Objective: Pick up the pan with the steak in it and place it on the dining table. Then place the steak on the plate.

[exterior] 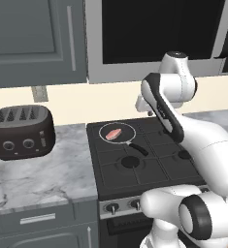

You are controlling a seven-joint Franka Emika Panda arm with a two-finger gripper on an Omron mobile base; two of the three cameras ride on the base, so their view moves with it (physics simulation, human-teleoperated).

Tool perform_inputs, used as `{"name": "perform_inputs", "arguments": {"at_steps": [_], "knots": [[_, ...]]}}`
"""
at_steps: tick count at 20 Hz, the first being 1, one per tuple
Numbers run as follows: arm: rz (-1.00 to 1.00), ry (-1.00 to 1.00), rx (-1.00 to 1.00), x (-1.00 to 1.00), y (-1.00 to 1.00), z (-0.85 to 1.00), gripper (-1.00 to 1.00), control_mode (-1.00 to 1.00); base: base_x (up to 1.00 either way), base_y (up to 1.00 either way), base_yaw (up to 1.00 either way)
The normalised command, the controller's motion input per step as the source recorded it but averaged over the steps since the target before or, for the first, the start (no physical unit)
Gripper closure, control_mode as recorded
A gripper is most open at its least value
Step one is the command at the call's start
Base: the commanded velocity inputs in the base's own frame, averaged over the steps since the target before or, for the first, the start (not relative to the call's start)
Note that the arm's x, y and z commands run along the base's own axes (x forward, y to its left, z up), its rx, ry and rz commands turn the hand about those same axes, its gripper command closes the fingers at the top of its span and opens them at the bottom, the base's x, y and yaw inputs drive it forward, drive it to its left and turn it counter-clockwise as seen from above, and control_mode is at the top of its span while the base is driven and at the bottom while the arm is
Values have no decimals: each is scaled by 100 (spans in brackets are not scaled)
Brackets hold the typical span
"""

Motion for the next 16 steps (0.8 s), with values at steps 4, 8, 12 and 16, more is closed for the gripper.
{"name": "perform_inputs", "arguments": {"at_steps": [4, 8, 12, 16], "knots": [[0, -1, 0, 0, 0, 0, -100, -100, 0, 0, 0], [1, -3, 0, 0, 0, -13, -100, -100, 0, 0, 0], [1, -2, -1, 16, 0, -36, -100, -100, 0, 0, 0], [5, 0, -1, 30, 0, -51, -100, -100, 0, 0, 0]]}}
